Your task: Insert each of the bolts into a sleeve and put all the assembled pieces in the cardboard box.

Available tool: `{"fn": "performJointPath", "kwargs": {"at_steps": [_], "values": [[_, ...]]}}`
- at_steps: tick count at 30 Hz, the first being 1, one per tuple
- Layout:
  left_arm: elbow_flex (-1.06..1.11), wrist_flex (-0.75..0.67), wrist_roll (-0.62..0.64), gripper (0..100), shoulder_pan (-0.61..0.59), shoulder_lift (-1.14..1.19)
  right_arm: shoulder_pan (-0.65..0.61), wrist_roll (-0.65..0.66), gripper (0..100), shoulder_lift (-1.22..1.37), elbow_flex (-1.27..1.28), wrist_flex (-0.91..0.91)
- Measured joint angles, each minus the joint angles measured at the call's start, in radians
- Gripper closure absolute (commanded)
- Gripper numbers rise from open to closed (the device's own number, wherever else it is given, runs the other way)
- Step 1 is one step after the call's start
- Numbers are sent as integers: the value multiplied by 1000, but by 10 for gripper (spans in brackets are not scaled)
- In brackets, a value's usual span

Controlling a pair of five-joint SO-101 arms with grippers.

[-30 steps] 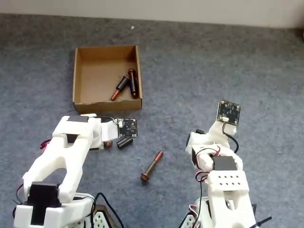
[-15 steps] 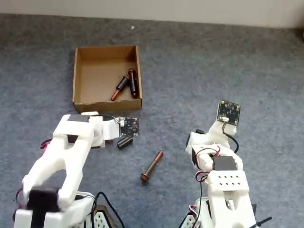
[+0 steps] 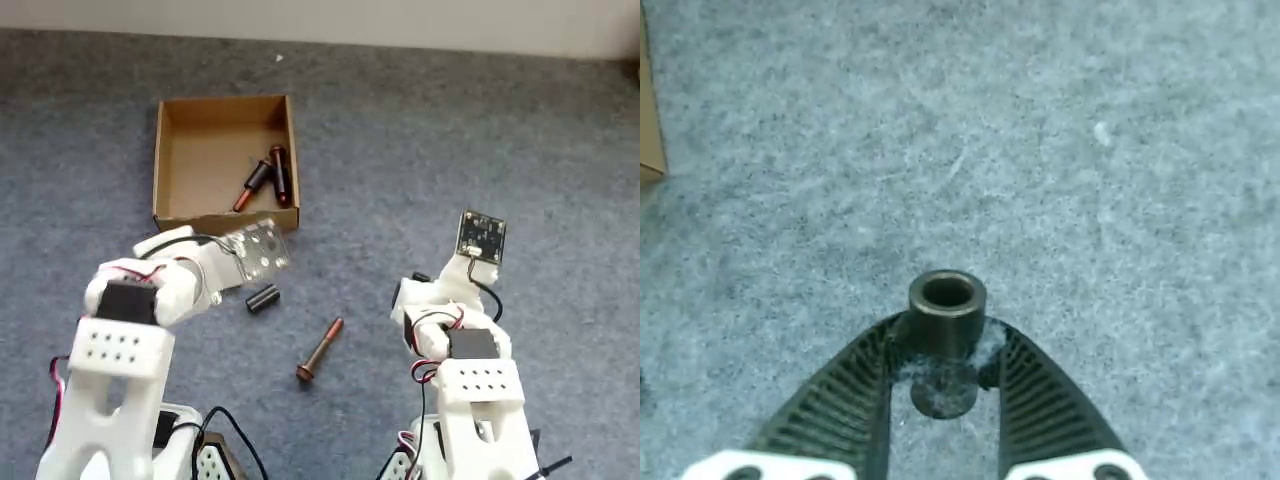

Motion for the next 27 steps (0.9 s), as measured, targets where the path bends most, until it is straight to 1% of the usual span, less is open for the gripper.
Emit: {"fn": "performJointPath", "kwargs": {"at_steps": [5, 10, 15, 19, 23, 27], "values": [[8, 14, 338, 992, 0, -138, 0, 0, 994, 0, 0, 0], [46, 32, 486, 992, 0, -267, 0, 0, 994, 0, 0, 32], [48, 89, 683, 994, 0, -430, -3, 0, 994, 0, 0, 49], [48, 92, 807, 994, 0, -532, -81, 0, 994, 0, 0, 52], [48, 43, 918, 994, 2, -595, -173, 0, 994, -9, 0, 52], [68, -14, 1048, 994, 0, -637, -276, 0, 994, -104, 0, 52]]}}
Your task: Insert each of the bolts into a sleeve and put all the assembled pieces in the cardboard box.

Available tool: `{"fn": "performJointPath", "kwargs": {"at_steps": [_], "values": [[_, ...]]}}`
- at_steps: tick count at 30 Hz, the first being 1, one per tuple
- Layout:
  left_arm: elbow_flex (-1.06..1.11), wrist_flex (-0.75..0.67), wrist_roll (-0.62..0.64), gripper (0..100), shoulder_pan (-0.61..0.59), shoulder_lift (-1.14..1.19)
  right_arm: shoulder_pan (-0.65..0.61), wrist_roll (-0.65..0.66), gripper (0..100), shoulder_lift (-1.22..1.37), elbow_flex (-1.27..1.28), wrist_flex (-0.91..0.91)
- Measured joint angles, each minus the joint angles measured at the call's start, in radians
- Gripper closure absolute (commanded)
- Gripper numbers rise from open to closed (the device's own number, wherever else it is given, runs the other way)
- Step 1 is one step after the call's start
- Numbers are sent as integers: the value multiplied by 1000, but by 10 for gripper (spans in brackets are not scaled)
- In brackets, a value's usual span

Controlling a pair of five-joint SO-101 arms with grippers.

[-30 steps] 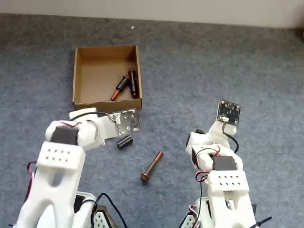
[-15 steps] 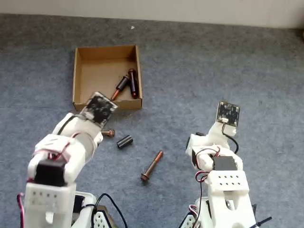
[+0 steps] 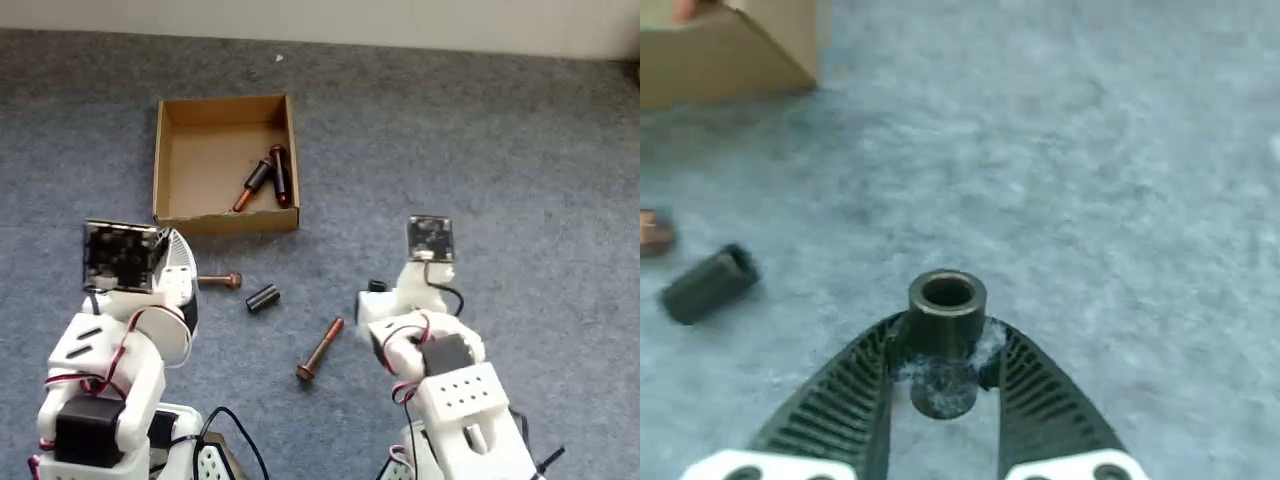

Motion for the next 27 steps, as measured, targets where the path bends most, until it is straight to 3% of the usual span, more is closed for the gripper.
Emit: {"fn": "performJointPath", "kwargs": {"at_steps": [3, 9, 18, 23, 27], "values": [[43, -54, 71, 994, 0, -43, -77, 40, 994, -110, 0, 0], [153, -110, 95, 994, 3, -144, -166, 64, 994, -298, 0, 0], [204, -121, 110, 994, 89, -198, -227, 68, 994, -348, 51, 0], [201, -123, -9, 993, 91, -69, -227, 68, 994, -348, 178, -64], [81, -87, -71, 993, 91, 183, -166, 68, 994, -348, 212, -91]]}}
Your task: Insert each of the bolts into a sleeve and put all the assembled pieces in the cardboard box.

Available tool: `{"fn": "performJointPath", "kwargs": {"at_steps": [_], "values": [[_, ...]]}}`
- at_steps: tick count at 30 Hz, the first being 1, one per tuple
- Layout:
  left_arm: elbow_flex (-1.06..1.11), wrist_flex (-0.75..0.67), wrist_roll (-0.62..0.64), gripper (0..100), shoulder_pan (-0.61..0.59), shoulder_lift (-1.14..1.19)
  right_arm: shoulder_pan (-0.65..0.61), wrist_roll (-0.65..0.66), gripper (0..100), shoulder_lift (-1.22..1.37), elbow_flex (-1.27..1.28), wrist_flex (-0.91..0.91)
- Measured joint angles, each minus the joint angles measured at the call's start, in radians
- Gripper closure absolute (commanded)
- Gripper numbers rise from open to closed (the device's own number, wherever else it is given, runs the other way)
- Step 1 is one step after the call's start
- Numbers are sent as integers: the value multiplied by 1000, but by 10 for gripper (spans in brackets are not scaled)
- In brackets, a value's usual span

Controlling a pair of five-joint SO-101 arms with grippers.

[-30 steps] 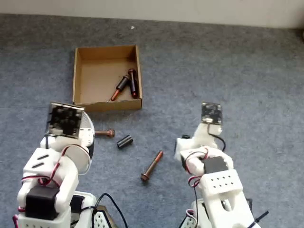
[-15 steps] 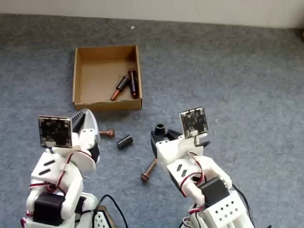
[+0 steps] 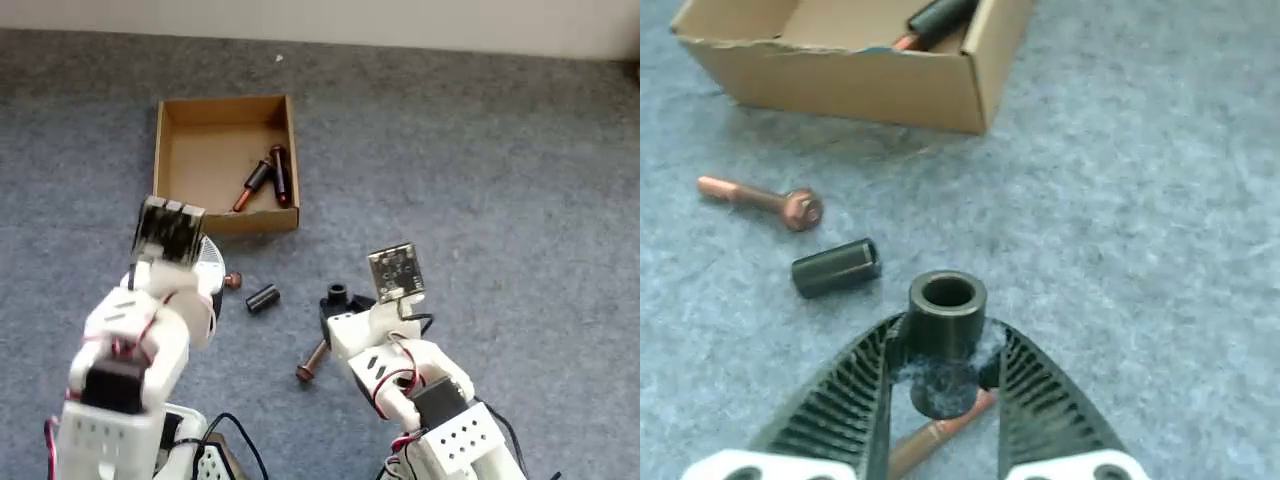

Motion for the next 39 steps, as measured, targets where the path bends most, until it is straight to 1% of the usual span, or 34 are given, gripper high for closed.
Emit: {"fn": "performJointPath", "kwargs": {"at_steps": [3, 6, 8, 11, 13, 15, 21, 26, 35, 37, 39], "values": [[-178, 106, -72, 993, -2, 241, 43, 0, 994, 0, 0, -3], [-353, 213, -213, 979, -2, 502, 58, 0, 994, 0, 0, -3], [-445, 255, -334, 918, -2, 664, 63, 0, 994, 0, 0, -3], [-517, 272, -514, 811, -3, 861, 64, 0, 994, 0, 0, -3], [-532, 272, -614, 795, -25, 947, 69, 0, 994, 0, 0, -3], [-540, 272, -681, 809, -48, 1003, 87, 0, 994, 0, 0, -3], [-542, 272, -895, 822, -60, 1103, 118, 0, 994, 0, 0, -3], [-542, 261, -967, 822, -63, 1214, 118, 0, 994, 0, 0, -3], [-542, 69, -976, 824, -63, 1399, 118, 0, 994, 0, 0, -3], [-542, 35, -976, 861, -63, 1427, 118, 0, 994, 0, 0, -3], [-543, 8, -976, 928, -71, 1450, 118, 0, 994, 0, 0, -3]]}}
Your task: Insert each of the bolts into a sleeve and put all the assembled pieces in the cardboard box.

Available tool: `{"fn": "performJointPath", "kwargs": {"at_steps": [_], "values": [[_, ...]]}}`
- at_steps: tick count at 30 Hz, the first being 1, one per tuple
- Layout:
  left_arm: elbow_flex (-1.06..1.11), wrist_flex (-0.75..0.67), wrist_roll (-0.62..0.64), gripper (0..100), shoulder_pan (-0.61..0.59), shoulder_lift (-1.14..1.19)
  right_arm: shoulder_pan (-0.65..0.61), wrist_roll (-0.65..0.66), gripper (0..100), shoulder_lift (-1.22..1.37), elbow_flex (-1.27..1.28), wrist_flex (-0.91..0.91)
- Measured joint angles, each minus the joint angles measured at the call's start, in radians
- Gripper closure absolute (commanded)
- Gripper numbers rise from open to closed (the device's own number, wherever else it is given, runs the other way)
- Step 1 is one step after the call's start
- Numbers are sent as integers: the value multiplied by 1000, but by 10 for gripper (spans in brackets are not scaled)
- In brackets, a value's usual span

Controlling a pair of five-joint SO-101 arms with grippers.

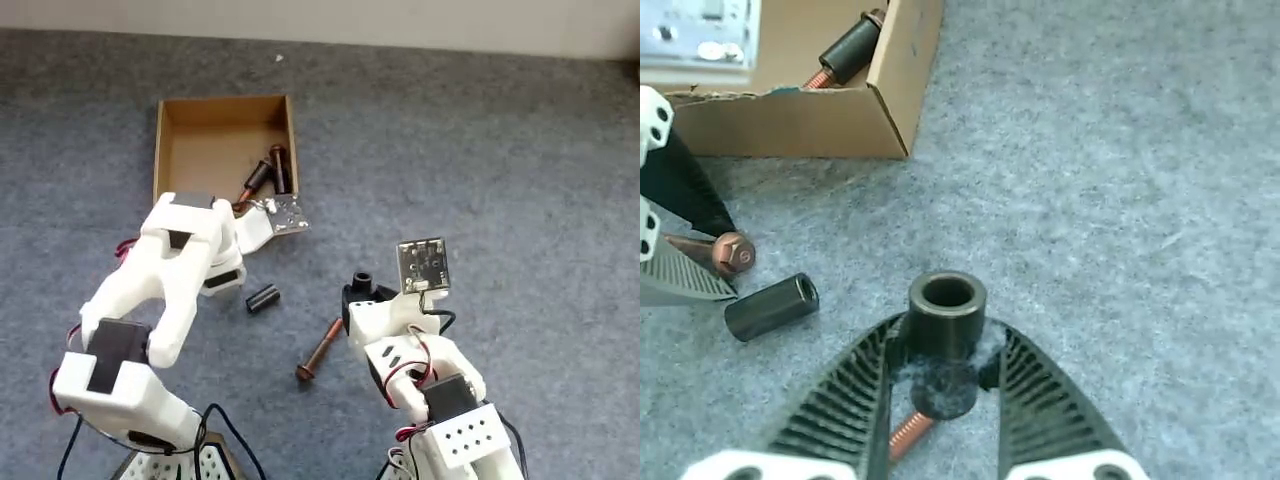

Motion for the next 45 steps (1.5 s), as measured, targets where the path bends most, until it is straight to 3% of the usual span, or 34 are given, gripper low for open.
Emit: {"fn": "performJointPath", "kwargs": {"at_steps": [3, 10, 15, 22, 27, 32, 37, 45], "values": [[2, -11, -3, 997, -2, 12, 0, 0, 994, 0, 0, 0], [-3, 41, -2, 995, 0, -12, 0, 0, 994, 0, 0, 0], [-3, 130, 43, 995, 8, -178, 0, 0, 994, 0, 0, 0], [-3, 232, 319, 995, 78, -516, 0, 0, 994, -3, 0, 0], [-3, 242, 643, 995, 137, -717, -8, 12, 994, -3, 0, 0], [-2, 238, 924, 995, 170, -878, -103, 89, 994, -3, 0, 0], [52, 133, 1158, 995, 189, -1048, -175, 97, 994, -3, -32, 0], [339, -166, 1390, 995, 189, -1350, -258, 144, 994, -3, -126, 0]]}}
